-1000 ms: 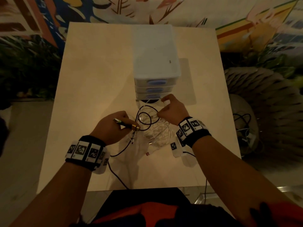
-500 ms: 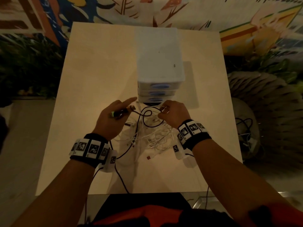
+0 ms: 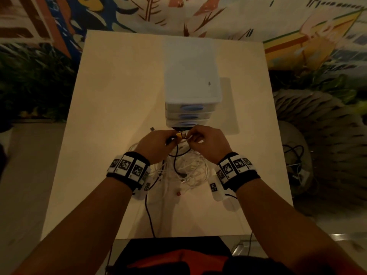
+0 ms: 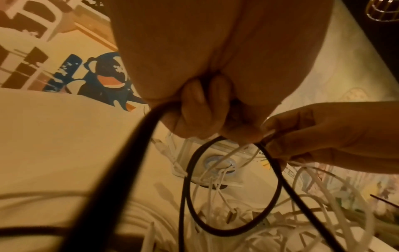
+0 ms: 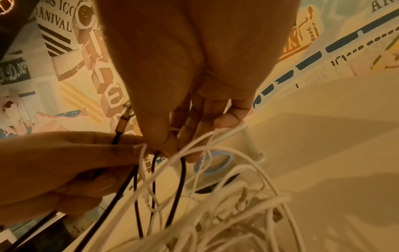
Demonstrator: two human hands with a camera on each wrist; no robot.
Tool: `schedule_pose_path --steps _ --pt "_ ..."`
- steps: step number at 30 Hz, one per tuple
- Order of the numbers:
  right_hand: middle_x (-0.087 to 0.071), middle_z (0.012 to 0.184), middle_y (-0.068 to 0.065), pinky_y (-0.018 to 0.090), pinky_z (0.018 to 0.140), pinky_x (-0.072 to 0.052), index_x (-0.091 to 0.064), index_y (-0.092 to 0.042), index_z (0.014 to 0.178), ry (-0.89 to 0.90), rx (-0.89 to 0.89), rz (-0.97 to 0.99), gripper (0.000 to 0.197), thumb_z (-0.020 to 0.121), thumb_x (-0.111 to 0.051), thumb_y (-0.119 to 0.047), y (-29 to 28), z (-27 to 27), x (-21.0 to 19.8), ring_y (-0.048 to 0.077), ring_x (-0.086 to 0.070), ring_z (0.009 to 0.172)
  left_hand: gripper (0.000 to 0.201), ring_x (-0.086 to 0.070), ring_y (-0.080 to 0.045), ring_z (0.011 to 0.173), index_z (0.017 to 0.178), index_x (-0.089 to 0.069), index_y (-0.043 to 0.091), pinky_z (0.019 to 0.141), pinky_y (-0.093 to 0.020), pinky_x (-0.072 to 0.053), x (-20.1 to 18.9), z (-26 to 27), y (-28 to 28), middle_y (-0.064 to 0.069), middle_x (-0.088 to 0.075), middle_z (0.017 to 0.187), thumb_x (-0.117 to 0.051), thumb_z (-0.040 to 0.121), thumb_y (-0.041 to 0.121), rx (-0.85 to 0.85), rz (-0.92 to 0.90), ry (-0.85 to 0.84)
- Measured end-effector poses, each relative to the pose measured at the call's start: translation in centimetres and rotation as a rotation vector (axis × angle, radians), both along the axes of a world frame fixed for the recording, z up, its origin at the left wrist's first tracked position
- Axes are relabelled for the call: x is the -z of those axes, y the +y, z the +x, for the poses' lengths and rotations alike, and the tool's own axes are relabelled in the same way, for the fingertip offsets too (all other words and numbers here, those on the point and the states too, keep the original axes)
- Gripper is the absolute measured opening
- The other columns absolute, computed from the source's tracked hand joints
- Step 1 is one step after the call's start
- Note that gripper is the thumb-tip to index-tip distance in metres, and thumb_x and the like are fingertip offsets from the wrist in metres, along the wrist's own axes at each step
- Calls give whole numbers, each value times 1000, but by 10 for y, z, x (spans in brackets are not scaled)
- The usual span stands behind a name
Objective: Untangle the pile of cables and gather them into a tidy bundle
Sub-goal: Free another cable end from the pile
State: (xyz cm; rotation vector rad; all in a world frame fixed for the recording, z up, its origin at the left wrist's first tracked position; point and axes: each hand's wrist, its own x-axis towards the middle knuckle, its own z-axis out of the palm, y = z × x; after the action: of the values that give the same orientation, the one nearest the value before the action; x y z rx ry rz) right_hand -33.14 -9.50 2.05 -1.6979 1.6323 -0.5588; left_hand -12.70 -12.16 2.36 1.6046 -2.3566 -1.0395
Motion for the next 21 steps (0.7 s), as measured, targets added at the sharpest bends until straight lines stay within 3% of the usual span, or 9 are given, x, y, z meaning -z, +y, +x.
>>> schedule_pose_path --steps 4,7,10,13,16,17,19,21 --pt "-72 82 -5 43 78 -56 -72 -24 89 16 -21 -40 14 76 -75 -26 2 -5 1 15 -67 78 29 -64 -26 87 121 -70 28 71 -32 -43 -1 8 -1 -4 -73 99 -51 103 40 -124 -101 45" --pt "-72 81 -10 43 81 -52 -73 -31 87 122 -52 -49 13 75 -71 -37 7 -15 5 17 -64 80 21 -53 -15 66 112 -71 29 61 -28 -34 -3 19 -4 2 -65 78 -52 104 33 -356 -107 195" --pt "-75 89 -7 41 84 -51 -77 -34 96 204 -56 -2 33 77 -53 -46 11 -25 12 23 -64 87 18 -45 -10 53 101 -63 29 57 -30 -37 -8 28 -5 -10 -59 71 -46 107 29 -508 -60 403" --pt "-68 91 0 42 86 -46 -77 -41 101 316 -52 14 57 81 -28 -62 11 -26 9 27 -58 94 19 -47 -5 53 104 -60 22 59 -33 -38 -20 29 1 -9 -56 71 -43 108 29 -452 -51 449" --pt "-57 87 -5 42 81 -43 -77 -41 102 336 35 -178 49 86 -40 -69 10 -18 -5 22 -55 89 19 -50 -20 56 106 -63 20 57 -38 -40 -35 23 9 -6 -57 68 -47 107 31 -378 -71 467" --pt "-57 90 -7 41 80 -45 -74 -39 110 262 -11 -206 46 88 -46 -69 9 -14 -10 19 -56 88 18 -48 -17 53 105 -65 20 54 -36 -39 -42 20 12 1 -57 64 -49 106 29 -357 -76 485" --pt "-57 97 -10 36 82 -48 -68 -36 118 128 -182 -175 44 90 -53 -66 7 0 -22 11 -56 89 15 -47 1 49 106 -67 16 51 -14 -33 -52 15 18 19 -56 56 -53 105 22 -315 -94 495" --pt "-54 94 -13 31 79 -47 -70 -30 107 69 -261 -166 34 95 -52 -56 4 12 -31 6 -54 86 15 -49 14 53 108 -70 14 55 -5 -34 -58 13 21 33 -57 57 -56 104 18 -300 -114 499"
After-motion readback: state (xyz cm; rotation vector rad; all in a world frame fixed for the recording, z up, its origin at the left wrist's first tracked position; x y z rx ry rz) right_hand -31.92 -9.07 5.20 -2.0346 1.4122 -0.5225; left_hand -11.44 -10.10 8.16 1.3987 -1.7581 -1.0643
